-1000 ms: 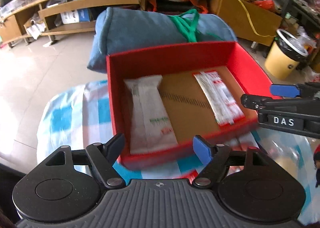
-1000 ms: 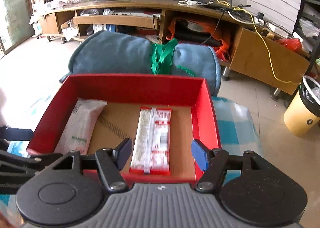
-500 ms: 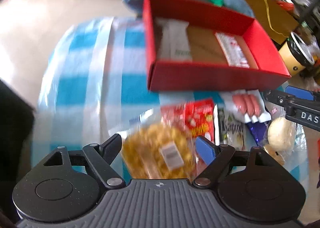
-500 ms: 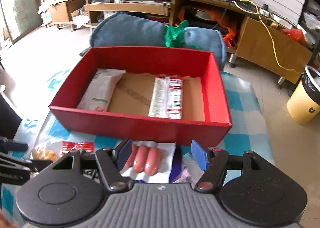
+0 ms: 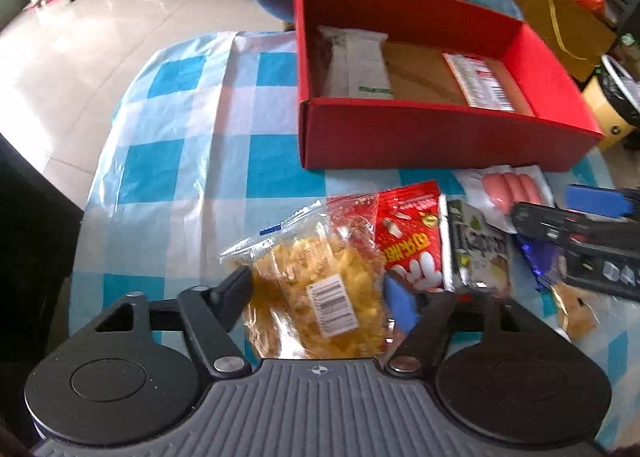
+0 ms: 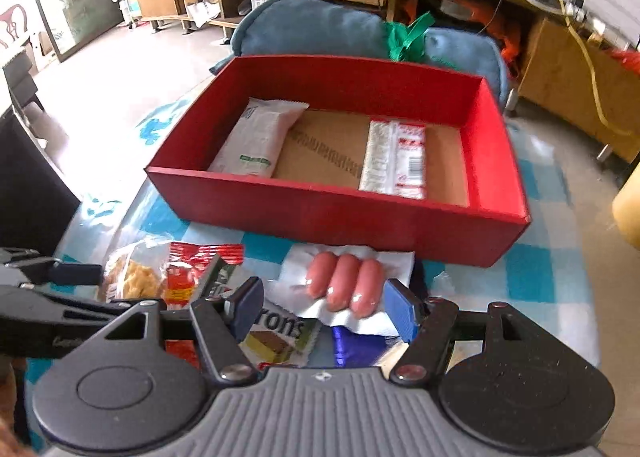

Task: Organize snacks
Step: 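Move the left tool to the clear waffle bag while the right tool moves toward the white duck-neck packet, then close the left gripper on the waffle bag while the right gripper grasps the white packet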

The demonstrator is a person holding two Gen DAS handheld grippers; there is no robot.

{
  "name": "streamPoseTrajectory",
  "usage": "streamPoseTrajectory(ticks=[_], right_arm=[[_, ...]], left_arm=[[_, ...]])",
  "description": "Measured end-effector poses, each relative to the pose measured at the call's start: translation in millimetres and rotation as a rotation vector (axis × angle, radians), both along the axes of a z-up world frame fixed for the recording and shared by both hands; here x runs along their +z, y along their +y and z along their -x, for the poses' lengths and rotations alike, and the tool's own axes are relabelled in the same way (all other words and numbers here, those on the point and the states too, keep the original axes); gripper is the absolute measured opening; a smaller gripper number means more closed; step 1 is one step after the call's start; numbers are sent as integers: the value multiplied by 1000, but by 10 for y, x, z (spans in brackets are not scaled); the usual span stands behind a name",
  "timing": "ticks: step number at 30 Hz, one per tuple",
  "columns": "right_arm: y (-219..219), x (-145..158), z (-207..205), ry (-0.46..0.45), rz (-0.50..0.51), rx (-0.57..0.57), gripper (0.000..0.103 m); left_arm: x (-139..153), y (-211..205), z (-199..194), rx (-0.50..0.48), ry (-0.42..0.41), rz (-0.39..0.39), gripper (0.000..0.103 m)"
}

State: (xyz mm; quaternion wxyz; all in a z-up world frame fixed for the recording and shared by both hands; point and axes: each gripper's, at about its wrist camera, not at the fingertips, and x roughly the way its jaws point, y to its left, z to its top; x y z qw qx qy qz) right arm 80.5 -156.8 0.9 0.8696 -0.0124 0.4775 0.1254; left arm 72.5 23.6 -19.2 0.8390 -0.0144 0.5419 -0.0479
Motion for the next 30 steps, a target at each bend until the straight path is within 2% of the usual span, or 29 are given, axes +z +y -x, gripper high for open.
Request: streamPoseTrajectory(ticks=[5, 8, 10, 11, 14, 16, 19, 21, 24, 26, 28, 30], right_arm=[[96, -128, -36, 66, -47, 35, 63], [168, -180, -51, 69, -39, 57, 63], [179, -206, -73, 84, -62, 53, 69], [191, -226, -72, 96, -76, 56, 70], [266, -245, -7, 100, -63, 76, 72], [280, -248, 67, 139, -81, 96, 72], [240, -308, 216, 244, -158, 92, 72], [239, -277, 352, 260, -171, 129, 71], [215, -163, 417, 203, -131, 125, 71], [196, -90, 376, 122, -80, 117, 71], [265, -26, 302, 31, 27, 209, 71], [355, -33, 228, 20, 91, 343, 71]], left_arm=[[30, 111, 187, -40, 8, 11, 69], [29, 176, 273, -81, 28, 29, 70], [24, 209, 288, -85, 34, 39, 76], [15, 227, 274, -82, 38, 43, 81], [-17, 293, 242, -55, 56, 36, 87], [-50, 325, 230, -41, 75, 39, 88], [-89, 354, 235, -42, 92, 39, 88], [-104, 368, 241, -40, 96, 42, 87], [-120, 381, 240, -34, 100, 49, 85], [-122, 381, 238, -35, 99, 50, 85], [-125, 373, 248, -43, 98, 47, 85], [-144, 372, 251, -47, 104, 43, 86]])
